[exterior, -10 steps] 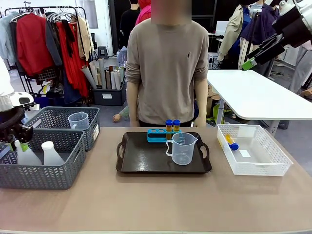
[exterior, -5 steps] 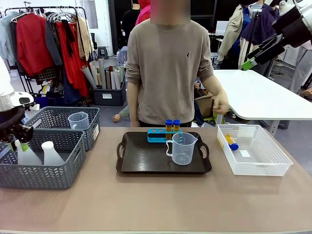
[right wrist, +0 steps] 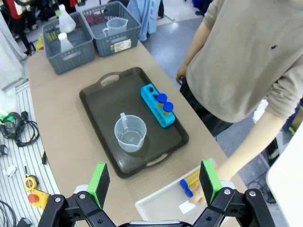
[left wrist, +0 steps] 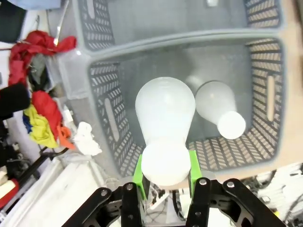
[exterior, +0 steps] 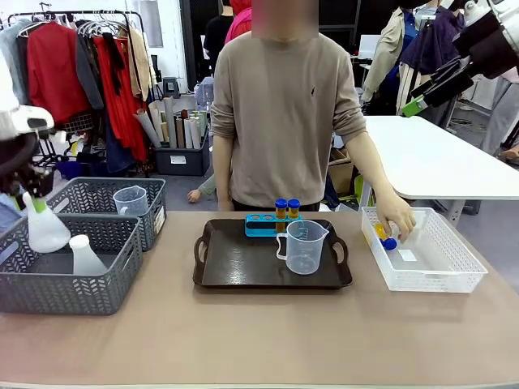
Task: Prepare the laboratory tools.
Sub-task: Pick up one Small flask and place it on the Handle tray.
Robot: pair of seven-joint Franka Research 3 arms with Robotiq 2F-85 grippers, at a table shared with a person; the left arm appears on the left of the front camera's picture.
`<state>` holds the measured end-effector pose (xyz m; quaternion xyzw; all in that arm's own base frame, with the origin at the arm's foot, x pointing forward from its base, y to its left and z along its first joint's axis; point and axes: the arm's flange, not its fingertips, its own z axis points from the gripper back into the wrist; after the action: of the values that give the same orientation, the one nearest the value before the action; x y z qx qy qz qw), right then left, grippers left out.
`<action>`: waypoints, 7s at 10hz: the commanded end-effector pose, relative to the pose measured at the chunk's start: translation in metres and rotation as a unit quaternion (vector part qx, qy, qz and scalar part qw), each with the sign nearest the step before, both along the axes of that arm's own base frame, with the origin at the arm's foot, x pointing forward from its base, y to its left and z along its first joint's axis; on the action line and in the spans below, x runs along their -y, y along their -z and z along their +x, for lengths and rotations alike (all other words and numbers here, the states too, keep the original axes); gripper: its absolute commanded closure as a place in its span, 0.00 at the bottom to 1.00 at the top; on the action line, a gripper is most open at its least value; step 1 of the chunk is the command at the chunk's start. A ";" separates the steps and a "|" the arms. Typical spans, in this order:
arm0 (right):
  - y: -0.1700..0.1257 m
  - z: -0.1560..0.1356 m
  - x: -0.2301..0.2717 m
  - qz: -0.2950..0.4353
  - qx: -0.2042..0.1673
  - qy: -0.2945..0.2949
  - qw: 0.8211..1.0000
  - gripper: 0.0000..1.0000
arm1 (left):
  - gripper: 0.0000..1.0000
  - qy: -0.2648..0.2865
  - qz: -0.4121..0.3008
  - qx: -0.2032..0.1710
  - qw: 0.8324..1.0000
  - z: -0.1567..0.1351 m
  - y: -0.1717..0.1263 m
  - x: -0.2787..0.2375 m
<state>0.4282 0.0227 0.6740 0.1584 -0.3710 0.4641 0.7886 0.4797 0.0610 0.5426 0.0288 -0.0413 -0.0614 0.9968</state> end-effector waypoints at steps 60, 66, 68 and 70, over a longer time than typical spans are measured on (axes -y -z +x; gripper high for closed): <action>-0.001 0.000 0.000 0.002 0.005 -0.007 1.000 0.00 | 1.00 0.324 0.005 0.060 0.944 0.035 -0.116 0.279; -0.001 0.000 0.000 0.002 0.005 -0.007 1.000 0.00 | 1.00 0.458 0.012 -0.042 0.888 0.064 -0.015 0.380; -0.001 0.000 0.000 0.002 0.005 -0.007 1.000 0.00 | 1.00 0.479 -0.005 -0.075 0.875 0.068 0.030 0.406; -0.001 0.000 0.000 0.002 0.005 -0.007 1.000 0.00 | 1.00 0.485 0.009 -0.065 0.872 0.073 0.050 0.411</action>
<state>0.4280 0.0232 0.6741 0.1581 -0.3708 0.4645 0.7885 0.5483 -0.3550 0.4838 0.0004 0.0280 -0.5280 0.8488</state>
